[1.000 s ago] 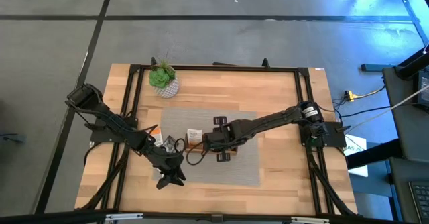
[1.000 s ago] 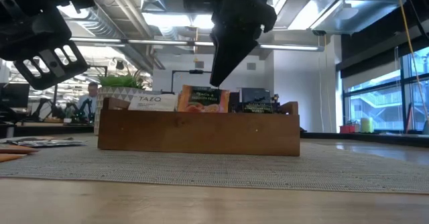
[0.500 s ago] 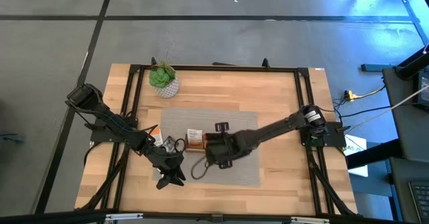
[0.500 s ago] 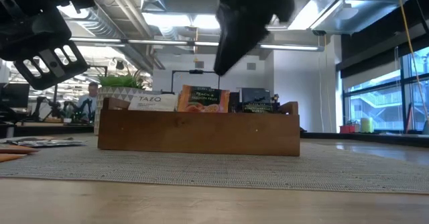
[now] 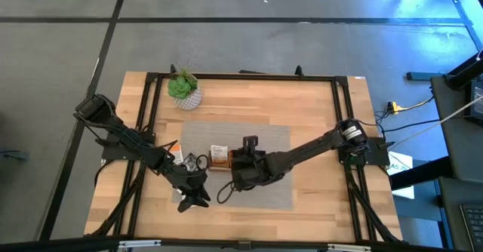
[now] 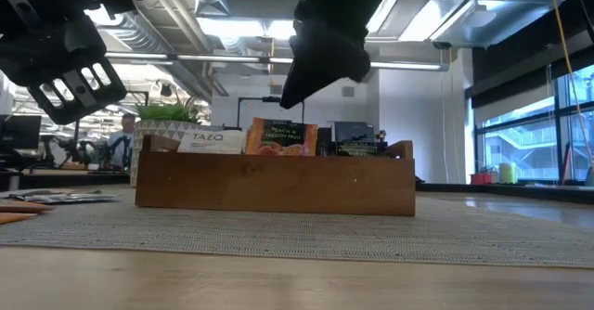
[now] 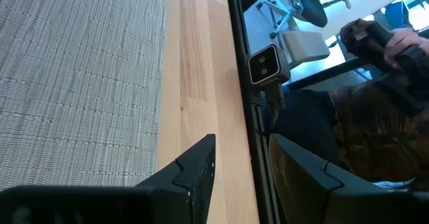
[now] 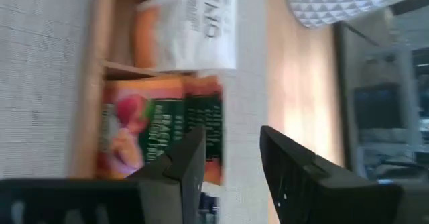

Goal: Pick & Place Tea
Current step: Put the orange tea bag into the middle section of the wooden organizer

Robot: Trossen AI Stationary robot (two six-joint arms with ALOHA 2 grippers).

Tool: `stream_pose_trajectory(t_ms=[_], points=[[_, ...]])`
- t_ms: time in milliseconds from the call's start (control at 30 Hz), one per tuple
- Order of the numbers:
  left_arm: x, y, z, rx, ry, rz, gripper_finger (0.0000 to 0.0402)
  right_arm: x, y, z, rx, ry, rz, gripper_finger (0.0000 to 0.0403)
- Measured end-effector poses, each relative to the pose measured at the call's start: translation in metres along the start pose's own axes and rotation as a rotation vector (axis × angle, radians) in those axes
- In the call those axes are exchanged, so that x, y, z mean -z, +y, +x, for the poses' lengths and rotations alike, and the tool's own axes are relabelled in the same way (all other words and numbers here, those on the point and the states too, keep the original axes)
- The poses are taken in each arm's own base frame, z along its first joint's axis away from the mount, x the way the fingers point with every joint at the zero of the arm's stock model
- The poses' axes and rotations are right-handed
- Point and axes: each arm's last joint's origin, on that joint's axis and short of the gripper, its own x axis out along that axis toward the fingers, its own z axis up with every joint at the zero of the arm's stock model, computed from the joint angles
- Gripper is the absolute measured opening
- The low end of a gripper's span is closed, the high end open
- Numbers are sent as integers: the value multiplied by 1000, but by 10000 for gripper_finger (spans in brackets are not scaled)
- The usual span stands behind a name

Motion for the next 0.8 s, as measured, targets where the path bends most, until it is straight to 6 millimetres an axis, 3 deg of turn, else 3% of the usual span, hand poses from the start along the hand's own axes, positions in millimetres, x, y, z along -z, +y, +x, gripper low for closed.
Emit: stream_pose_trajectory(t_ms=[367,600,800], points=[[0,0,0,-3,-5,1,136,4,5,24,-91,-5,14,144],[0,0,0,-4,-5,1,134,3,6,23,-90,-21,21,144],[0,0,0,-4,-4,6,135,2,1,16,41,-31,19,144]])
